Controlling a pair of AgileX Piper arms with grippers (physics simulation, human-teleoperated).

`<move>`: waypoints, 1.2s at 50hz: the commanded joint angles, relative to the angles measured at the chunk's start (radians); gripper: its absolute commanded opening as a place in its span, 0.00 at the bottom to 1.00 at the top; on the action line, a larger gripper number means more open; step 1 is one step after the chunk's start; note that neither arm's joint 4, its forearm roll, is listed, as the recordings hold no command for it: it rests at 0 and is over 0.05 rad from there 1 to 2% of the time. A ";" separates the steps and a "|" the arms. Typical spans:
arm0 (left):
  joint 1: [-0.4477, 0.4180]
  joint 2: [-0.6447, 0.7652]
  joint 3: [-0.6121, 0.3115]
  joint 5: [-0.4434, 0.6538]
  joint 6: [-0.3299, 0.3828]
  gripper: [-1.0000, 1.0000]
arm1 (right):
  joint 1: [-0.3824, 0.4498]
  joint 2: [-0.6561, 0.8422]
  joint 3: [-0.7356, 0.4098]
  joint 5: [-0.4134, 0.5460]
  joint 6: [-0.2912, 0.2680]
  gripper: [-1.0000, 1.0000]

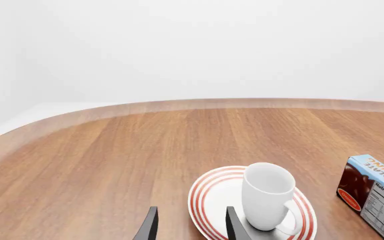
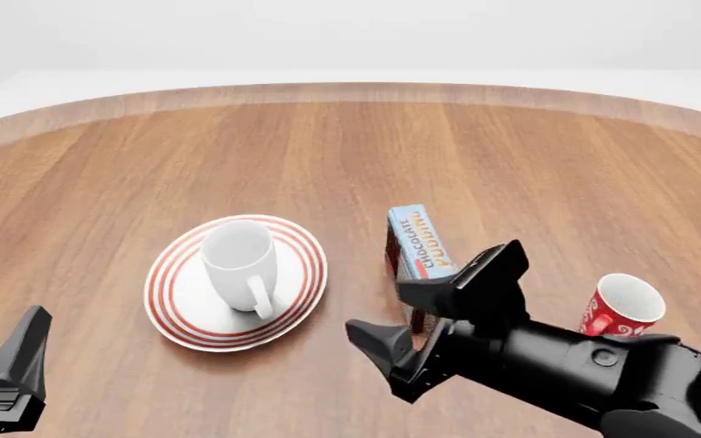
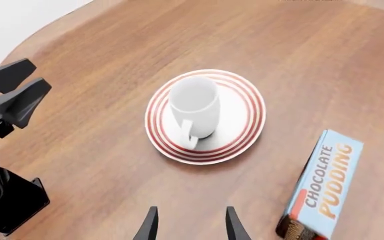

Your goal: Pick up the white mug and put it on the plate, and put the chocolate pudding to the right of the plate.

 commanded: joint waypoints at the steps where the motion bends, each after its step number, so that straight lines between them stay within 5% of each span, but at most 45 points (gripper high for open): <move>1: 0.000 0.000 0.000 0.000 0.000 1.00 | -0.009 -0.078 0.070 -0.018 0.008 1.00; 12: 0.000 0.000 0.000 0.000 0.000 1.00 | -0.029 -0.126 0.126 -0.039 0.019 1.00; 60: 0.000 0.000 0.000 0.000 0.000 1.00 | -0.087 -0.453 0.258 0.135 0.028 1.00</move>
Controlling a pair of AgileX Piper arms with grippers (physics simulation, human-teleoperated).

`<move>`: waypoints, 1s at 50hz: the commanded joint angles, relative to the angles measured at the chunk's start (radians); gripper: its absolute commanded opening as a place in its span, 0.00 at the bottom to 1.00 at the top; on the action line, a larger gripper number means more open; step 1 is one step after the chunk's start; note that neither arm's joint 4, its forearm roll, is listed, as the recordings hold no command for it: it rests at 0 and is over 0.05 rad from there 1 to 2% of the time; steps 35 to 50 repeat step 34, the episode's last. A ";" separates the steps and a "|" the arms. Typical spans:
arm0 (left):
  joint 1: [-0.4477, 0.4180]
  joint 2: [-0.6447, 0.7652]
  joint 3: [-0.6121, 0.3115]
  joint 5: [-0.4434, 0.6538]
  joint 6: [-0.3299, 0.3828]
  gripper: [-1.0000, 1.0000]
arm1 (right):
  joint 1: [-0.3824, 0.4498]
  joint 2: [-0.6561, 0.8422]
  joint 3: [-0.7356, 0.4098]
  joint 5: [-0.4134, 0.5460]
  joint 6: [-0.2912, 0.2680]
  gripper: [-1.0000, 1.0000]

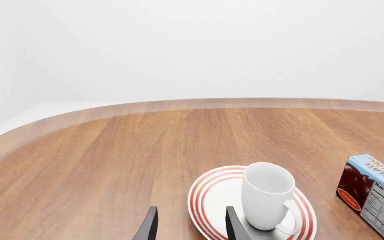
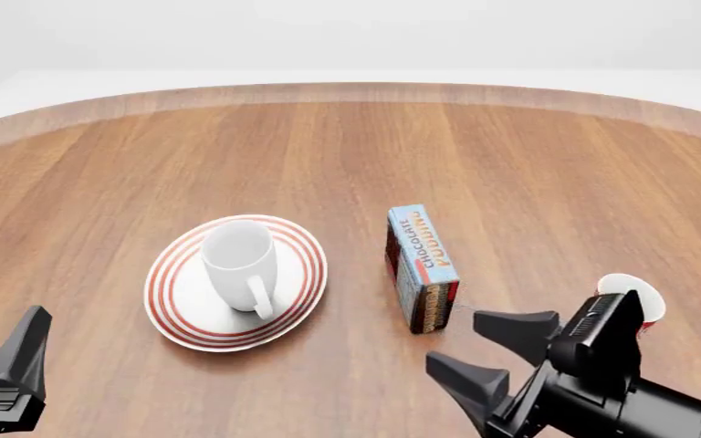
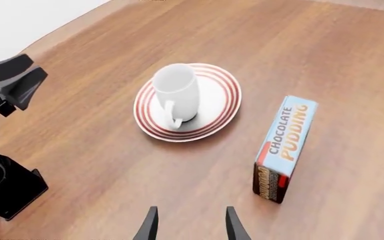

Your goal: Pick up the white mug and put it on the plate, and put the chocolate pudding to the right of the plate.

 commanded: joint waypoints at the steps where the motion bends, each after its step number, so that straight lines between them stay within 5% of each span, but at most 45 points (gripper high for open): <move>1: 0.000 0.000 0.000 0.000 0.000 1.00 | -0.022 -0.091 0.031 0.054 0.005 1.00; 34: 0.000 0.000 0.000 0.000 0.000 1.00 | -0.101 -0.395 0.116 0.250 0.029 1.00; 50: 0.000 0.000 0.000 0.000 0.000 1.00 | -0.101 -0.395 0.116 0.250 0.029 1.00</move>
